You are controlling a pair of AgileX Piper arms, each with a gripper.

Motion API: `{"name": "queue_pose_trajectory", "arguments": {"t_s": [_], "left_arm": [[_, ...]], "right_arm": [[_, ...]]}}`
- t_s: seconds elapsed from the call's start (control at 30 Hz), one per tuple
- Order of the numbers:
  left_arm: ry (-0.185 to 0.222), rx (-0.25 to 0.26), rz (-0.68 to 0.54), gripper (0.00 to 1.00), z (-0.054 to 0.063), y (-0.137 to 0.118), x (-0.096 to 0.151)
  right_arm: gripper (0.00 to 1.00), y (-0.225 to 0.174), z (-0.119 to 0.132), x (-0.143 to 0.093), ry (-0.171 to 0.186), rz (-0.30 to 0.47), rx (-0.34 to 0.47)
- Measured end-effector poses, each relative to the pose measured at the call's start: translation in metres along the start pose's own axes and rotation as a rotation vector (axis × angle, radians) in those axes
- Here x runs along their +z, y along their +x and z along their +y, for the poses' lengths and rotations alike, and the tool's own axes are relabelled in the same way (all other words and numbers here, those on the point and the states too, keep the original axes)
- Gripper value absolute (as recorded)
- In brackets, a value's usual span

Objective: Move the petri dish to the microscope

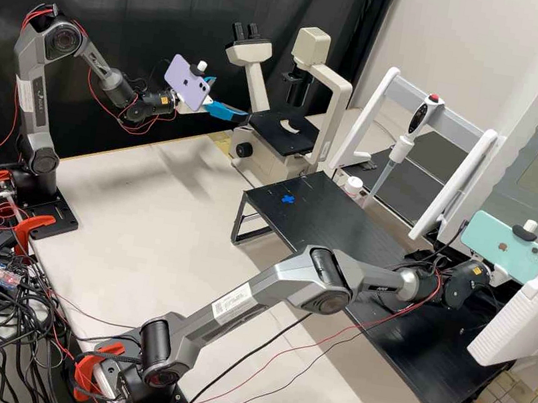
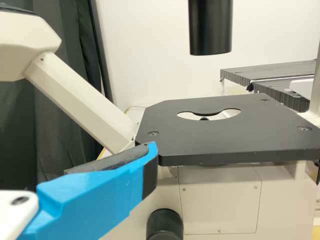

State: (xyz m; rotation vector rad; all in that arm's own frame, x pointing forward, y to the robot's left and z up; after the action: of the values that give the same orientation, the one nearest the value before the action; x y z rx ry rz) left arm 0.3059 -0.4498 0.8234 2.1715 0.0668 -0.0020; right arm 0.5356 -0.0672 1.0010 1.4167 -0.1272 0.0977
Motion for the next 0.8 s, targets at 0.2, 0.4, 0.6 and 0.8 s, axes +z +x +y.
{"name": "queue_pose_trajectory", "arguments": {"t_s": [0.2, 0.4, 0.6, 0.8], "left_arm": [[0.0, 0.0, 0.0, 1.0, 0.0, 0.0, 0.0], [0.0, 0.0, 0.0, 1.0, 0.0, 0.0, 0.0], [0.0, 0.0, 0.0, 1.0, 0.0, 0.0, 0.0], [0.0, 0.0, 0.0, 1.0, 0.0, 0.0, 0.0]], "right_arm": [[0.0, -0.0007, 0.0003, 0.0003, 0.0, -0.011, -0.003], [0.0, -0.0001, -0.0012, -0.0017, 0.001, -0.007, -0.005], [0.0, 0.0001, -0.0017, -0.0023, 0.001, -0.006, -0.006], [0.0, -0.0011, -0.0051, -0.0002, 0.005, -0.011, -0.016]]}}
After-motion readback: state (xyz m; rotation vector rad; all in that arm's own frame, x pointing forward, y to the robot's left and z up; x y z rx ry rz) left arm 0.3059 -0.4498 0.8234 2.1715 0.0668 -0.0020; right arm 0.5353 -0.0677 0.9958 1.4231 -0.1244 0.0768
